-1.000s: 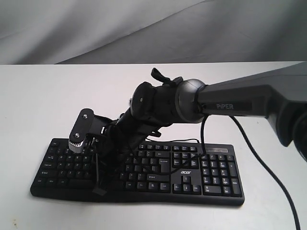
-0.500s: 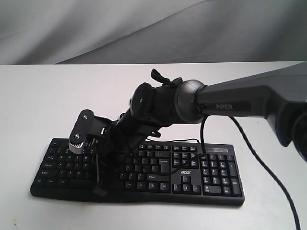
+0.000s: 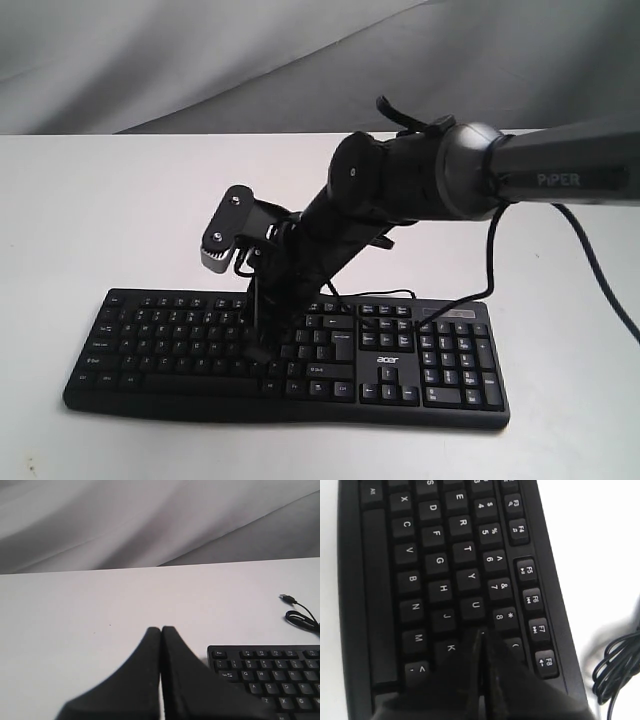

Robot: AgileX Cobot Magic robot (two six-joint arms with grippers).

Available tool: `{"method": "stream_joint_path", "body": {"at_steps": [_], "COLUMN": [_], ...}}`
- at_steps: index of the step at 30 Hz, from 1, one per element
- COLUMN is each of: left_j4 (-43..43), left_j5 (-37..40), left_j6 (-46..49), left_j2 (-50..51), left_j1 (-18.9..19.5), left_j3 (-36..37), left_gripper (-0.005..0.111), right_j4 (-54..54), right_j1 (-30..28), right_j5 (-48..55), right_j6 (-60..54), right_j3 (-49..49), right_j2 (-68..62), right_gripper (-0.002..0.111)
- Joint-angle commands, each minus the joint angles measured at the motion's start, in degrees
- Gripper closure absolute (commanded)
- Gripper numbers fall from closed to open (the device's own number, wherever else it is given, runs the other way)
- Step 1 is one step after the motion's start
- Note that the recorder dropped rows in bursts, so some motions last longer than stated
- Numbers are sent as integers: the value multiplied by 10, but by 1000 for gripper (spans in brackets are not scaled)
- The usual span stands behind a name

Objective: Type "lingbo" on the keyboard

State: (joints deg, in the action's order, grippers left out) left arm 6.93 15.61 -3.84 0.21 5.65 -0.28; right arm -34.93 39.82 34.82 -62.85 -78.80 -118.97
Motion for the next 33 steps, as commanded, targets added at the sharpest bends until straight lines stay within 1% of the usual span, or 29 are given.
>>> {"method": "stream_joint_path", "body": {"at_steps": [1, 10, 33], "left_j4": [-2, -2, -2], "left_j5": [-4, -4, -4], "left_j6": [-1, -1, -1], "left_j2": [-2, -2, -2], "left_j1": [1, 1, 1], "left_j3": [3, 3, 3], "left_gripper": [106, 106, 106], "right_j4": [-25, -24, -40], "right_j1": [-5, -9, -13], "right_j5": [-14, -30, -28], "right_j6": [-12, -13, -28], "right_j3": [16, 24, 24], "right_j2": [7, -3, -14], "right_gripper": [108, 108, 108]}}
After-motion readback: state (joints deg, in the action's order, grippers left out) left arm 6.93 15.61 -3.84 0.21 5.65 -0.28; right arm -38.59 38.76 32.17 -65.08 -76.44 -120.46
